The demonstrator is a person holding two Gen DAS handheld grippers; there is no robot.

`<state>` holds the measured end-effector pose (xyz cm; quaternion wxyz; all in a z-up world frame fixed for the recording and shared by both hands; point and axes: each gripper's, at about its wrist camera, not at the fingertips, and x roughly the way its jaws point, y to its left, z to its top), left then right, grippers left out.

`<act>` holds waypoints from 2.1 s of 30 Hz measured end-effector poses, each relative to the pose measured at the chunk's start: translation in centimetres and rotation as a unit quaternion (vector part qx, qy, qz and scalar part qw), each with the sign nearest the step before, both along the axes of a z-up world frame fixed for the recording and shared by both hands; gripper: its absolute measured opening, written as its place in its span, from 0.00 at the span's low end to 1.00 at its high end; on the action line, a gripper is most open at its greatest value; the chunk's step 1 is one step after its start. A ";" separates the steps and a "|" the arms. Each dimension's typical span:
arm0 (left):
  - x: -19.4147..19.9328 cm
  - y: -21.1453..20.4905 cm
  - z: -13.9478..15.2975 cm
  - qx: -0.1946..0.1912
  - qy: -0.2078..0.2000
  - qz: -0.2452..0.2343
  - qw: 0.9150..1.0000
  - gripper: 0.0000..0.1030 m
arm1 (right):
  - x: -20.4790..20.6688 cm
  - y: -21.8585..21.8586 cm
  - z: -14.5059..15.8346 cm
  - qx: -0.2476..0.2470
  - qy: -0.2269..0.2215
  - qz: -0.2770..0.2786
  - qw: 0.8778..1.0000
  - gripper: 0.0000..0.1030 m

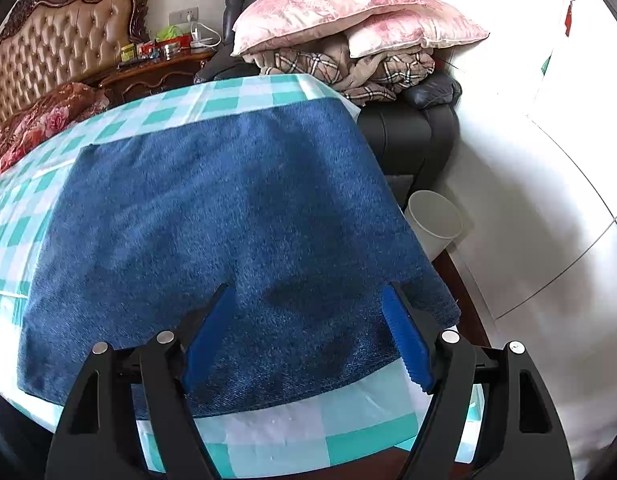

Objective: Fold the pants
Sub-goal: 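Press and smooth the folded jeans edge with both open grippers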

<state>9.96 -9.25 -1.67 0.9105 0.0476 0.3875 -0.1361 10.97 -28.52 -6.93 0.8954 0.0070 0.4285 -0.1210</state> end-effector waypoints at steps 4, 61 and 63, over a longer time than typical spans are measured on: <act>-0.5 0.5 1.1 0.009 -0.013 0.010 1.000 0.98 | 0.1 0.7 -0.3 -0.023 0.011 0.003 1.000 0.73; 2.0 6.1 -1.2 -0.060 0.036 0.028 0.997 0.98 | 6.8 -2.2 3.4 0.011 -0.017 -0.024 1.000 0.83; 2.7 6.0 -2.1 -0.076 0.062 0.024 0.995 0.98 | 3.7 -0.6 3.6 0.023 -0.031 -0.018 0.999 0.83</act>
